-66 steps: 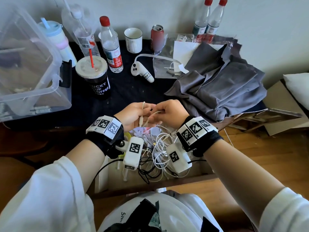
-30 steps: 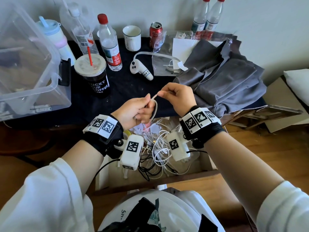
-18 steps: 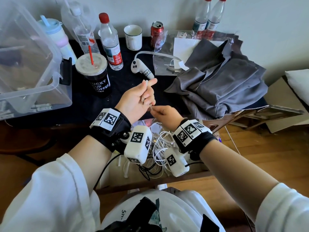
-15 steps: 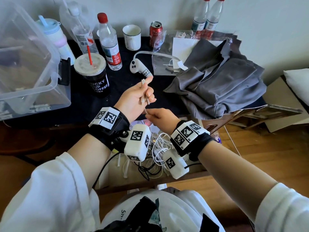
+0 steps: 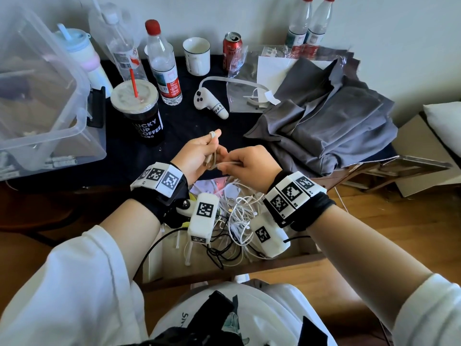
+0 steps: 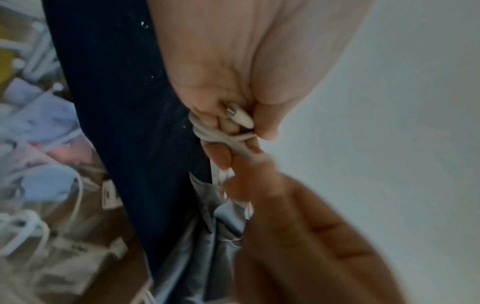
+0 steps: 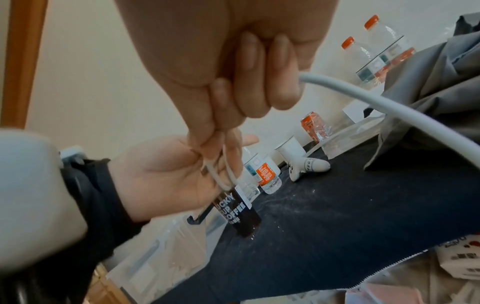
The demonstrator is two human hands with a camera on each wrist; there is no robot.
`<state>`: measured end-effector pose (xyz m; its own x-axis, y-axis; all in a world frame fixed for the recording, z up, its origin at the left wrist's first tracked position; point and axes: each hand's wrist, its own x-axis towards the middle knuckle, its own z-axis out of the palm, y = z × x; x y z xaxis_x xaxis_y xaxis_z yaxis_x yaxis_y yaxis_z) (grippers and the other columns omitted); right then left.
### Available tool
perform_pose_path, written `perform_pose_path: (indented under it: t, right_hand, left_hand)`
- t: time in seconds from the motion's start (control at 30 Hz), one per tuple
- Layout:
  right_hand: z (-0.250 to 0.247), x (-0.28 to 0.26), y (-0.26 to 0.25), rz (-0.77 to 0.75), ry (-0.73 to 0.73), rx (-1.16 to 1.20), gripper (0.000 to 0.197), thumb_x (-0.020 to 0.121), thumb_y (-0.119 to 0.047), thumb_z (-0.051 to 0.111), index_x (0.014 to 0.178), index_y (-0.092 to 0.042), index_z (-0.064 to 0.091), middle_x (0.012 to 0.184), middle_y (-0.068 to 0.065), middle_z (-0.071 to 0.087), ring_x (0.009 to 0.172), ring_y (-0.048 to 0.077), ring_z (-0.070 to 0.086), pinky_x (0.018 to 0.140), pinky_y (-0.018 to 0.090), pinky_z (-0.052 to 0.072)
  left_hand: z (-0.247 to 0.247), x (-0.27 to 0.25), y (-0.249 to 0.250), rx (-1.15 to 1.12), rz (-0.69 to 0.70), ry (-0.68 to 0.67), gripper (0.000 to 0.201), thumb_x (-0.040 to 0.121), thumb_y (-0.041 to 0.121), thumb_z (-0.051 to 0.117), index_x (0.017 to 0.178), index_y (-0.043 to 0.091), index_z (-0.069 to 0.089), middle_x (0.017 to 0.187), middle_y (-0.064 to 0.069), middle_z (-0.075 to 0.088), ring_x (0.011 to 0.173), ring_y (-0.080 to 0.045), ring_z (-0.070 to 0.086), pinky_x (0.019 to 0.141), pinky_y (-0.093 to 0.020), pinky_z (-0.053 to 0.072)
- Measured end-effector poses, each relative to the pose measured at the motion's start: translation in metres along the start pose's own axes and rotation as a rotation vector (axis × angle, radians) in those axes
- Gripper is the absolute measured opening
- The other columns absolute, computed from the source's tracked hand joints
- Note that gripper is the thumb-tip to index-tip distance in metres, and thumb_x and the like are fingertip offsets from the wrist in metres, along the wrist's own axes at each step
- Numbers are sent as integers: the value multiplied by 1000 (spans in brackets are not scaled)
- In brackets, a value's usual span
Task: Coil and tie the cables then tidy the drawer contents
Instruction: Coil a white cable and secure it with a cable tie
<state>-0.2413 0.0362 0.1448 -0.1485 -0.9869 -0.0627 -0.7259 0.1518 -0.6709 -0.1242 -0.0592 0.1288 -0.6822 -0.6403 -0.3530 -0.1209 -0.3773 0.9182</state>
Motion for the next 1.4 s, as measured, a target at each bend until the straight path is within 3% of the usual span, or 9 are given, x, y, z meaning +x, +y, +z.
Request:
perform_pose_path:
  t: [0.1, 0.2, 0.33, 0.53, 0.7, 0.87, 1.03, 1.27, 1.4]
  right_hand:
    - [-8, 4, 1, -9, 118, 34, 17, 87, -30, 64, 81, -16, 72, 71, 2, 67, 64, 11, 53, 67, 31, 45]
    - [-15, 9, 8, 3, 193, 36, 13, 85, -28, 65, 79, -18, 71, 70, -5, 65, 71, 9, 58, 71, 30, 47]
    - [-22, 13, 16, 37, 297, 98, 13, 84, -28, 67, 79, -16, 71, 61, -16, 56, 60, -4, 53, 62, 11, 38]
    - [-17, 14, 29, 87, 319, 185, 25, 92, -30, 57, 69, -21, 63, 57, -3, 51, 55, 3, 43, 59, 15, 33]
    - [11, 12, 35, 184, 172, 370, 39, 98, -27, 46, 60, -29, 57, 39, -16, 45, 40, -1, 41, 52, 20, 31]
    - [19, 3, 18, 191, -79, 263, 26, 98, -29, 43, 81, -28, 63, 50, -16, 48, 49, 1, 45, 59, 17, 38]
    - [20, 0, 3, 128, -140, 96, 30, 96, -31, 48, 69, -21, 55, 57, -6, 43, 52, 9, 39, 57, 23, 35]
    - [9, -4, 0, 122, -105, -17, 21, 91, -32, 57, 89, -17, 71, 63, -6, 50, 62, 11, 47, 65, 29, 43]
    - [6, -5, -5, 77, -31, -10, 22, 89, -34, 60, 80, -17, 70, 65, 1, 57, 63, 15, 51, 65, 33, 47]
  left_hand:
    - [-1, 0, -8, 125, -24, -6, 40, 102, 14, 34, 141, 1, 35, 49, 7, 54, 42, -5, 46, 53, -20, 35]
    - [1, -5, -11, 137, -41, -138, 29, 102, 11, 30, 98, 3, 58, 46, 7, 45, 38, -5, 34, 52, -24, 31]
    - [4, -11, -6, -20, -91, -258, 51, 103, 33, 21, 100, 2, 61, 44, 9, 31, 35, -2, 21, 40, -16, 23]
    - [10, -15, 2, -222, -61, -322, 49, 102, 39, 17, 81, 9, 50, 39, 10, 27, 30, 0, 20, 35, -16, 25]
    - [17, -17, 11, -365, 89, -377, 38, 96, 28, 30, 115, 2, 51, 47, 8, 35, 39, -3, 31, 48, -16, 35]
    - [24, -11, 19, -396, 110, -223, 44, 101, 14, 26, 143, 0, 26, 53, 8, 47, 45, -4, 42, 57, -16, 42]
    - [21, -5, 12, -274, 153, -112, 45, 102, 7, 29, 146, 6, 23, 59, 7, 52, 56, -7, 51, 73, -21, 49]
    - [8, -1, 0, -155, 100, -32, 48, 101, 8, 35, 147, 5, 21, 60, 6, 57, 59, -5, 58, 66, -20, 49]
    - [5, 0, -2, -91, 65, -2, 47, 102, 10, 35, 147, 6, 22, 70, 0, 52, 54, -1, 55, 57, -15, 46]
